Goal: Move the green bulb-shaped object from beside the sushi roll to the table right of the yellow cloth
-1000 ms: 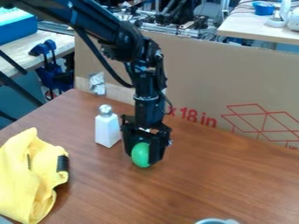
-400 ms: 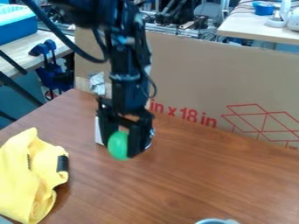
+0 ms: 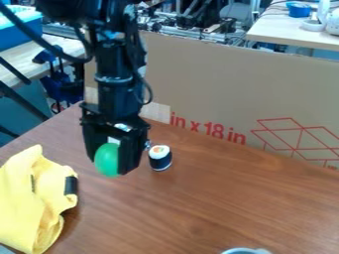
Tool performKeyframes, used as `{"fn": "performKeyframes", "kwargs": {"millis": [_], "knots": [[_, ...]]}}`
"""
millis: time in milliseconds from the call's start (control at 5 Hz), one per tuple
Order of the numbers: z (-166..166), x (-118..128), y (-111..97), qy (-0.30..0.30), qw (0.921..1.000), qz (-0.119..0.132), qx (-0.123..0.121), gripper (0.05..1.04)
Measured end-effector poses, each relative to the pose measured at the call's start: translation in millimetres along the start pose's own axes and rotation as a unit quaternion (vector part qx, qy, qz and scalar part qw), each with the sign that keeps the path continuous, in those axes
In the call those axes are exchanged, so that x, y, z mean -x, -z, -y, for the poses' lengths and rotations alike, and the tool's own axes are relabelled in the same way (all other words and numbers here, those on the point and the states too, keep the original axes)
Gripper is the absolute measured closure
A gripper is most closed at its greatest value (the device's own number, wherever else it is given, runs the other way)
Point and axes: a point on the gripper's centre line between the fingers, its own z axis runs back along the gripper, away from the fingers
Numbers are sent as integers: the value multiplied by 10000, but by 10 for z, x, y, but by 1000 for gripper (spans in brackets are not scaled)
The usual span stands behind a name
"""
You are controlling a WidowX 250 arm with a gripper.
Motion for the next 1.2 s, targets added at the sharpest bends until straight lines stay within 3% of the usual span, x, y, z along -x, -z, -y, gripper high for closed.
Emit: {"fn": "performKeyframes", "kwargs": {"millis": [200, 600, 800, 1000, 1200], "knots": [[-18, 206, 325, -13, 9994, -269, -205, 218], [23, 395, 705, -11, 9999, -152, 37, 218], [16, 380, 737, -15, 10000, -19, 82, 218], [-31, 366, 744, -44, 9997, 106, 212, 133], [-47, 404, 741, -181, 9992, 23, 347, 73]]}}
